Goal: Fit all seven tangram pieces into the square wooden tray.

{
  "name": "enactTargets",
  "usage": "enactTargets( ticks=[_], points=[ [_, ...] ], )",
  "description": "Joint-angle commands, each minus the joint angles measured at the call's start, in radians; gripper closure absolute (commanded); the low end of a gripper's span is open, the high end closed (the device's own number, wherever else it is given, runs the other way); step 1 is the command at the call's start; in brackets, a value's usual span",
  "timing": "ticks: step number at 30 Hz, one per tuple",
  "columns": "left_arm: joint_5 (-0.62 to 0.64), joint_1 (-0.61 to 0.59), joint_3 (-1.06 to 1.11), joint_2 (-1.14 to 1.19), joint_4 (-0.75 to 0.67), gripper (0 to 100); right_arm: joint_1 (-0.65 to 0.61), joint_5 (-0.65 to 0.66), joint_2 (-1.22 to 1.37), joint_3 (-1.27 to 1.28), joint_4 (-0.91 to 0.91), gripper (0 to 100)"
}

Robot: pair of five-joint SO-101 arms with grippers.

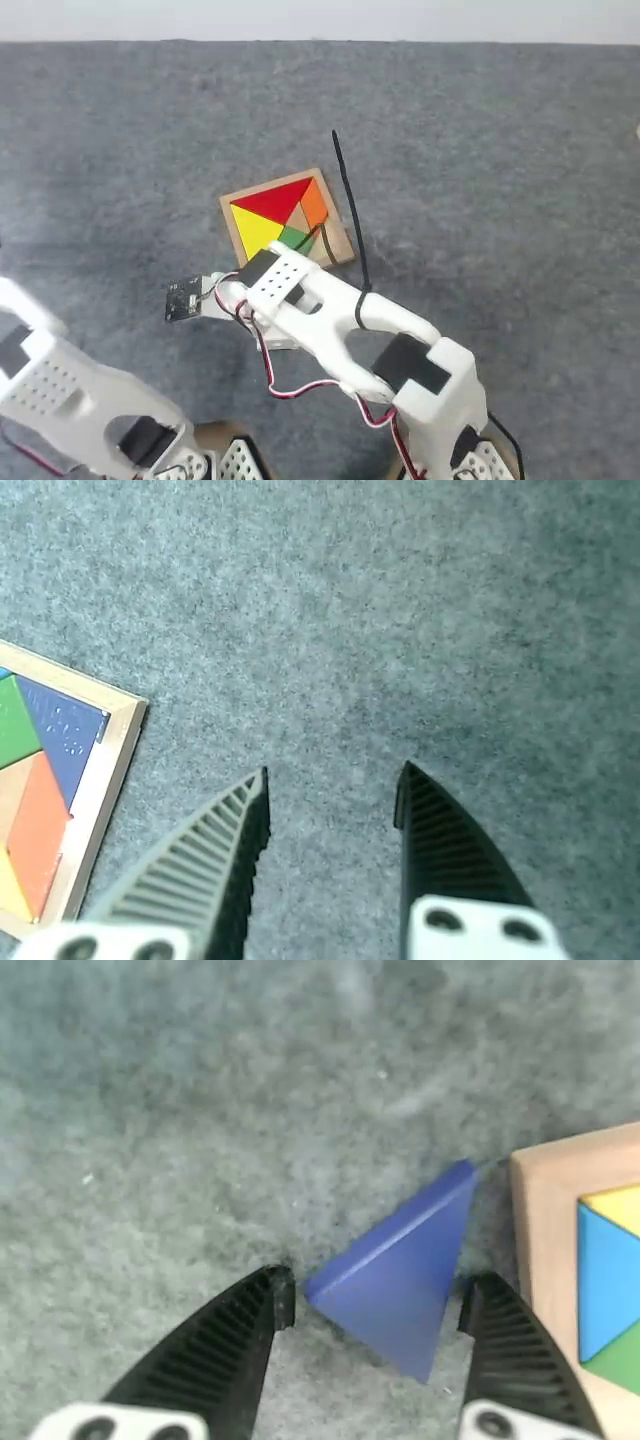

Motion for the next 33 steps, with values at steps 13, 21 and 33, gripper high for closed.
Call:
enactTargets(
  ticks=[13, 21, 33],
  points=[
    [-0.011, 0.003, -0.044, -0.011, -0.012, 80, -0.021, -0.091, -0.004, -0.064, 0.027, 92.2],
    [-0.011, 0.003, -0.042, -0.011, -0.012, 80, -0.013, -0.087, -0.013, -0.069, 0.061, 95.6],
    [-0.011, 0.005, -0.042, -0.006, -0.014, 80, 0.216, 0.316, -0.110, -0.261, 0.341, 95.7]
  ],
)
